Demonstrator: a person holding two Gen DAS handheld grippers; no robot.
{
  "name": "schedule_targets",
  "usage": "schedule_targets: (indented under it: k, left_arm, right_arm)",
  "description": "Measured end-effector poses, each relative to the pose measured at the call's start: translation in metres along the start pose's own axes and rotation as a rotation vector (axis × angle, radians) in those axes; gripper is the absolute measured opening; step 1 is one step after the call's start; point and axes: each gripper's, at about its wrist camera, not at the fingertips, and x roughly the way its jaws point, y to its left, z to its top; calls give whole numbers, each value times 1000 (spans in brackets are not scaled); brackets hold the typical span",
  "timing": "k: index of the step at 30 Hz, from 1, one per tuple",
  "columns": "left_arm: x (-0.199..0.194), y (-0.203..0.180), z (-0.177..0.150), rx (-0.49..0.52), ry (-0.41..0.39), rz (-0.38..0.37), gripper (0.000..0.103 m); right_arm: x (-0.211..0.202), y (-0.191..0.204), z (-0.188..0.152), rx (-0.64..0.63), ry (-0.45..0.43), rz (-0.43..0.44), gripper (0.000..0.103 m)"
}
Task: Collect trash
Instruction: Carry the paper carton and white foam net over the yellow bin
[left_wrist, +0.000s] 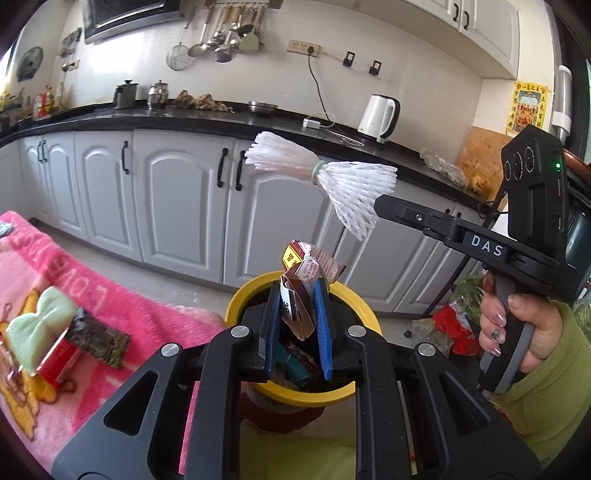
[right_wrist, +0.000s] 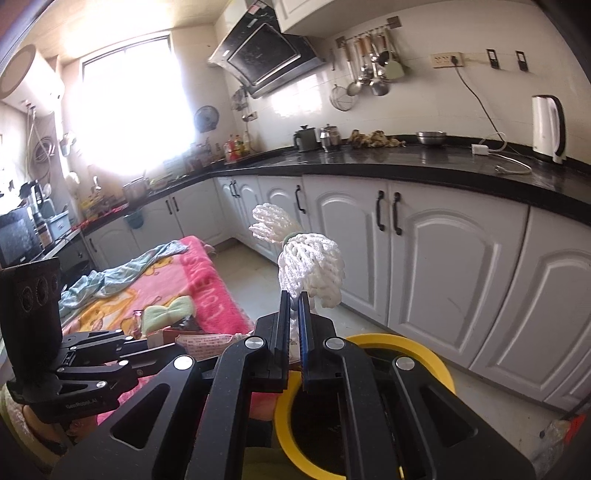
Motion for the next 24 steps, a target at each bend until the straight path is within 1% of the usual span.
schedule_targets:
  k: [8,16,24]
  left_arm:
    - [35,-12,-1,27,52,-6,12]
    - [62,-14,-2,24,90,-8,12]
    - [80,-11,-6,6,113,-2,12]
  right_arm:
    - [-7,-24,-11,36,7,-54,5]
    - [-2,-44,-27,65,53,-92,5]
    - [8,-58,-41,97,99,-104,5]
